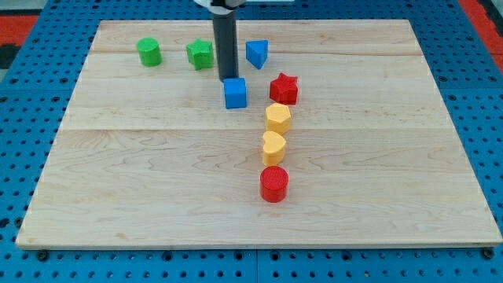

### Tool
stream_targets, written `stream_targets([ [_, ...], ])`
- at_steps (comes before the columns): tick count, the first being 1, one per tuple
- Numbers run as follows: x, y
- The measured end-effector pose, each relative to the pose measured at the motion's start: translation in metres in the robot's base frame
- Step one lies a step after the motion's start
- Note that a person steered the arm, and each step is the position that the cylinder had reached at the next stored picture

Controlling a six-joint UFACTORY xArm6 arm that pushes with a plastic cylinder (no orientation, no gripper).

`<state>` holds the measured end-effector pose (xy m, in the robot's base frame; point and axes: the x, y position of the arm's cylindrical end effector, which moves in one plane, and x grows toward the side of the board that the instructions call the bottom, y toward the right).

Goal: Slightly push the blue triangle close to the blue cube

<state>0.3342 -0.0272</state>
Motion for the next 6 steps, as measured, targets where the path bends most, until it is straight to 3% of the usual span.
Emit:
stream_targets([
  [3, -0.075, 0.119],
  [4, -0.094, 0.070],
  [5, -0.084, 0.016],
  [6, -0.067, 0.010],
])
